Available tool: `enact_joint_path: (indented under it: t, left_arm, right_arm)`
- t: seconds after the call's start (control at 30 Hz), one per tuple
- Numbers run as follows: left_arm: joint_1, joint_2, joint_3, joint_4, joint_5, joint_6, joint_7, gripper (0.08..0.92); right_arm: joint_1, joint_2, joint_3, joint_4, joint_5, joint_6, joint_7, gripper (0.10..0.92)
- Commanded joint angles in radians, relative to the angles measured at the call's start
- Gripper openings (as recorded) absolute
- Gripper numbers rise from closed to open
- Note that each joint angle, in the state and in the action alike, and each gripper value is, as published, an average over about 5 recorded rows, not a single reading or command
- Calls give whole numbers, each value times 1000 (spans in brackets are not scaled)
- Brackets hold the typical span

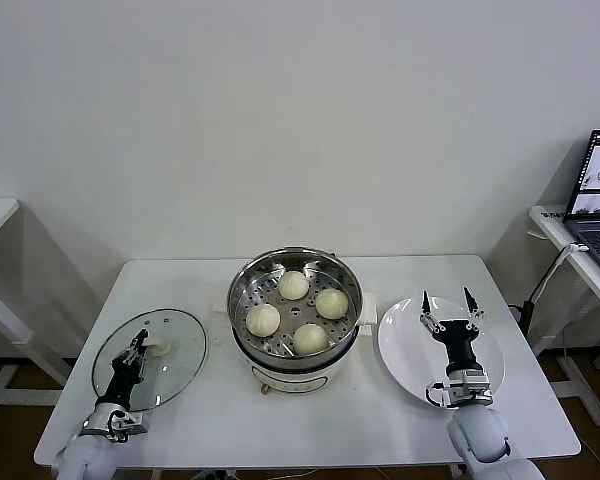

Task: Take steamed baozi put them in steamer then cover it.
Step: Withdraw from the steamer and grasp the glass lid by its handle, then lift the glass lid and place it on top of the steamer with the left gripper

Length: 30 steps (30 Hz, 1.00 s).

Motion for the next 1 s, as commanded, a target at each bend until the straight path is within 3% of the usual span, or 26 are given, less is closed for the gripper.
enact_joint_path:
  t: [0.03, 0.33, 0.57, 0.8, 1.0]
  left_arm:
    - [8, 2, -15, -36, -1, 0, -3, 208]
    - [94, 45, -145, -404, -23, 116, 24, 198]
    - [129, 71, -134, -688, -3, 224, 72, 198]
    - [105, 45, 81, -876, 35, 326, 137, 198]
    - [17, -21, 346, -897, 93, 460, 202, 198]
  right_arm:
    - [2, -2, -4, 1, -1, 1, 0, 823]
    - [5, -9, -9, 7, -3, 0, 0, 823]
    - [1, -9, -8, 18, -6, 0, -3, 823]
    - [-12, -8, 2, 30, -6, -3, -4, 823]
    - [-20, -5, -1, 49, 10, -46, -8, 823]
